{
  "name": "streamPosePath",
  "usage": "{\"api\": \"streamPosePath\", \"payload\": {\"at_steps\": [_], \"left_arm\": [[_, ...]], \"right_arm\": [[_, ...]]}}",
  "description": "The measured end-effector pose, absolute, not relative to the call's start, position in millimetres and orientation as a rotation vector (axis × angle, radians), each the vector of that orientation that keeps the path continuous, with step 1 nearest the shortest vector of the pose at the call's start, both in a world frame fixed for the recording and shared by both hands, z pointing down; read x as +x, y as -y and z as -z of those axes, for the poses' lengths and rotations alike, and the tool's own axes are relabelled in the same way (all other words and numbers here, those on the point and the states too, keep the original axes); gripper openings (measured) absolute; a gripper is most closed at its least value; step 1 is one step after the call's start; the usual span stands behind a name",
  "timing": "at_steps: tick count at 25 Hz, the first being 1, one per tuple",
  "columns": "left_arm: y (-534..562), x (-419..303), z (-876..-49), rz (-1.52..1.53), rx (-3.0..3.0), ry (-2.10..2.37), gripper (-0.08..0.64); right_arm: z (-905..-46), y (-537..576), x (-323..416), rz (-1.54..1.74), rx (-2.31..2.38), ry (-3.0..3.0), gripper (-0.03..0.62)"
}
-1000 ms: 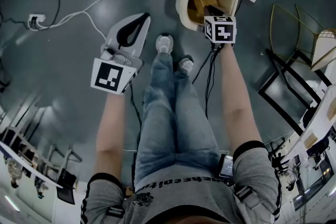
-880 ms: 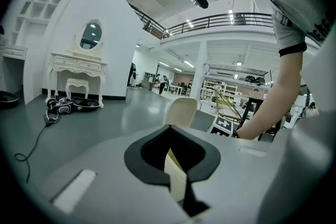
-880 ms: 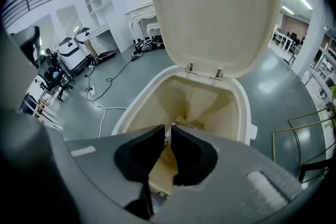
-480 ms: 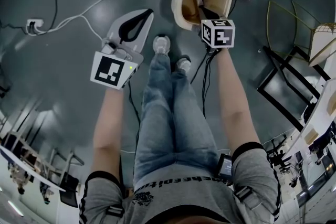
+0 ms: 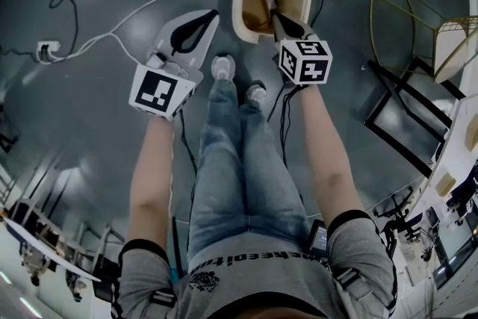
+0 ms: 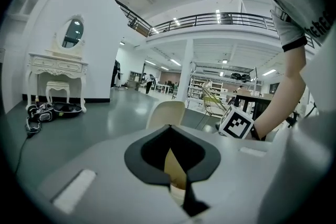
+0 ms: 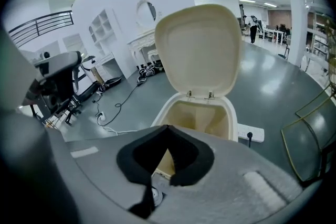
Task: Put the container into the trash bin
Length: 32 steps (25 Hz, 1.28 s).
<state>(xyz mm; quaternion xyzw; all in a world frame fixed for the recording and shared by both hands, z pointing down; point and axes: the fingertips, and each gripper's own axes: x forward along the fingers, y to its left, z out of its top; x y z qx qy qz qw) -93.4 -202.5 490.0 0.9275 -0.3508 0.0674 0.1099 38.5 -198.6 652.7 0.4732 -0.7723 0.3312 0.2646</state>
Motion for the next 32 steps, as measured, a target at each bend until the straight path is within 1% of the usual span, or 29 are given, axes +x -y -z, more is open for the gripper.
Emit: {"api": "streamPosePath", "payload": {"at_steps": [18,32], "left_arm": [[185,-54,-461,-0.283,2.747,0.961,0.014],[169,-40,-413,-0.246,2.799,0.972,0.012]], "right_arm": [[-549,161,65,-0.790,1.433,2.246,0.002],[-463,139,85,-0.730,1.542,2.325,0.002]]}}
